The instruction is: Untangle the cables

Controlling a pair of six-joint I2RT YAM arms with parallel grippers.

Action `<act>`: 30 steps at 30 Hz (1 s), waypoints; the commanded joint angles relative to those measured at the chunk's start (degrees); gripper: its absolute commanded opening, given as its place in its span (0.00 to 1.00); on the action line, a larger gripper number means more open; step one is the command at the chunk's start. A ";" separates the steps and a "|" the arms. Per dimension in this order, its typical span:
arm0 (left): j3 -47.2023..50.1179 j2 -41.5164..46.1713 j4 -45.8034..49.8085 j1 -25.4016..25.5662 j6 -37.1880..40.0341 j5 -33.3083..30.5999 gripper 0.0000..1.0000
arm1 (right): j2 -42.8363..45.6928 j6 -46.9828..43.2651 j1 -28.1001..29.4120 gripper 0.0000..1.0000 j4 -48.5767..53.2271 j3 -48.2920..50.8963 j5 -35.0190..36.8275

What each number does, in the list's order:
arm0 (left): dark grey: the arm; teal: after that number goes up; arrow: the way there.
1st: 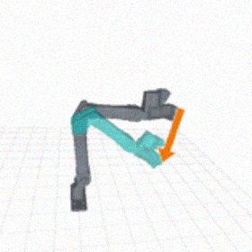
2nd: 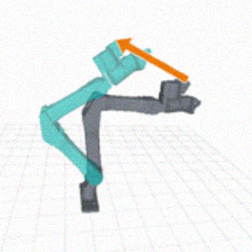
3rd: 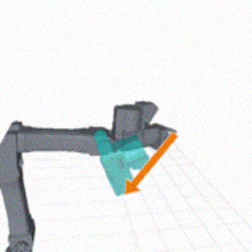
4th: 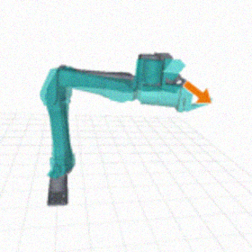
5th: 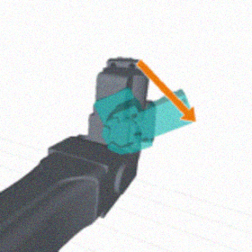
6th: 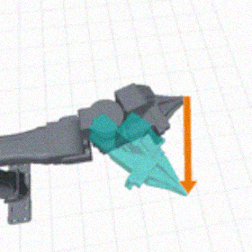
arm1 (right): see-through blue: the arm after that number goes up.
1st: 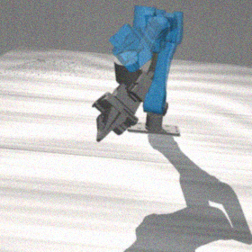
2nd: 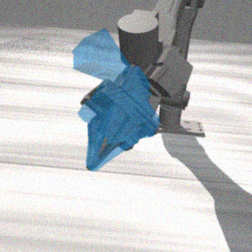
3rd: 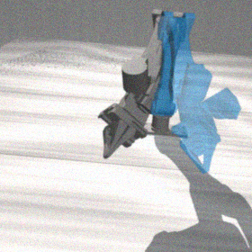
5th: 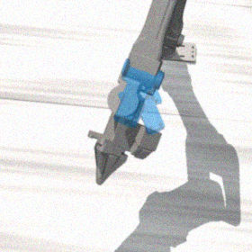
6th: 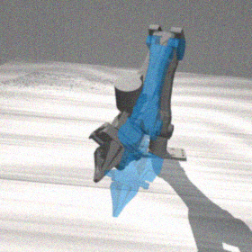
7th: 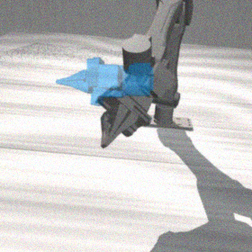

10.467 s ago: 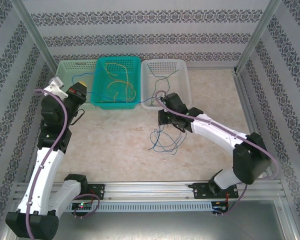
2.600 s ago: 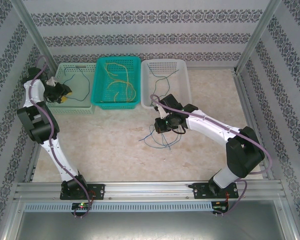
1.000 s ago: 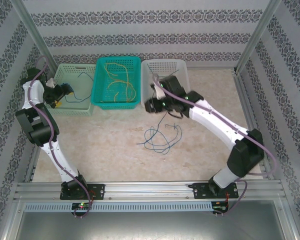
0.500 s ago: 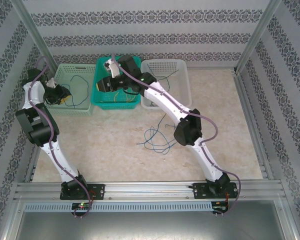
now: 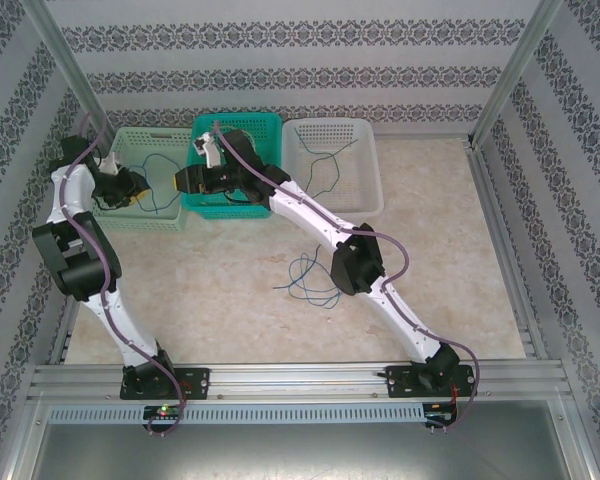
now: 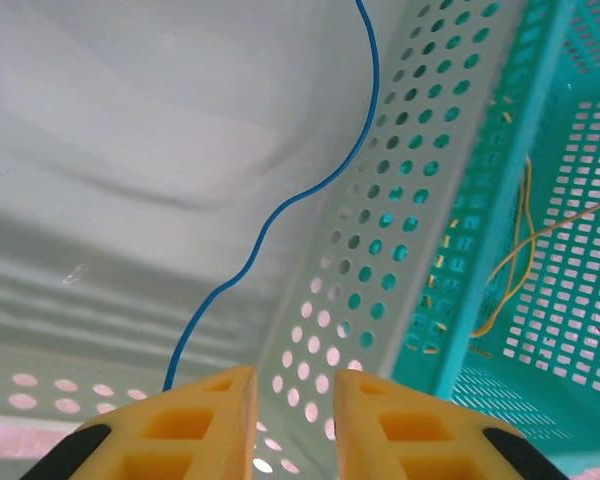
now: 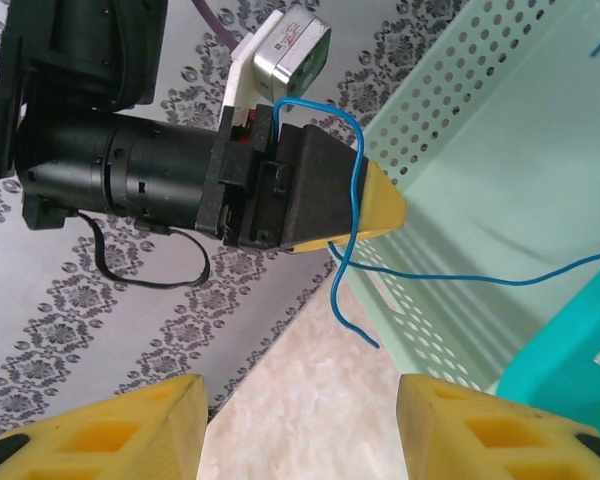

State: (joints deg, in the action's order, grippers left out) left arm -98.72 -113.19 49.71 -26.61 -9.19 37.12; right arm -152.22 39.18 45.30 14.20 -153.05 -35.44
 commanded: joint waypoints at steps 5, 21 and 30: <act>3.21 7.07 -3.21 0.69 1.55 2.06 0.22 | -2.48 -1.14 2.48 0.54 -2.47 -2.18 0.73; 6.74 9.74 -2.24 2.43 2.16 7.57 0.17 | -3.88 -6.09 4.27 0.53 -3.06 -2.51 3.70; 8.10 9.87 -0.60 3.19 4.61 10.37 0.12 | -4.46 -10.00 3.66 0.25 -2.26 -3.03 7.13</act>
State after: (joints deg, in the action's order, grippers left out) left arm -91.98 -105.16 47.62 -24.47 -7.03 44.93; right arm -155.72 31.20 49.60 12.97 -154.04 -30.33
